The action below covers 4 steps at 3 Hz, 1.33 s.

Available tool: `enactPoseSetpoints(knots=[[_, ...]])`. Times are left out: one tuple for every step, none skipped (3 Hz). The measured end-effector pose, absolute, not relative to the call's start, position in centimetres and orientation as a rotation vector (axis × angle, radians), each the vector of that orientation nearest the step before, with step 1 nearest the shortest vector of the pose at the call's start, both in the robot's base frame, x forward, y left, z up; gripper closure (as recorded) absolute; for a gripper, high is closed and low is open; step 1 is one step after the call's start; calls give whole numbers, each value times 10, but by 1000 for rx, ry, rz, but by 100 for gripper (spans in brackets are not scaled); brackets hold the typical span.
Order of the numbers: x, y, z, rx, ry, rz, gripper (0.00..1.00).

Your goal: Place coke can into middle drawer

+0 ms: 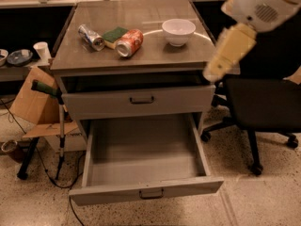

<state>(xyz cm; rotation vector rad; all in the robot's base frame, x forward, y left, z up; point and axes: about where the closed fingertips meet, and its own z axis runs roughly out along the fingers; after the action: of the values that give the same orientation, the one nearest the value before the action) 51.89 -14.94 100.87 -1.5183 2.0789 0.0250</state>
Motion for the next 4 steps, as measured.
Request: enactPoseSetpoints(knots=[[572, -98, 1025, -1356, 2033, 139, 0], [572, -98, 1025, -1356, 2033, 139, 0], [587, -77, 1013, -1371, 2001, 187, 0], [619, -20, 991, -1397, 1929, 306, 0]])
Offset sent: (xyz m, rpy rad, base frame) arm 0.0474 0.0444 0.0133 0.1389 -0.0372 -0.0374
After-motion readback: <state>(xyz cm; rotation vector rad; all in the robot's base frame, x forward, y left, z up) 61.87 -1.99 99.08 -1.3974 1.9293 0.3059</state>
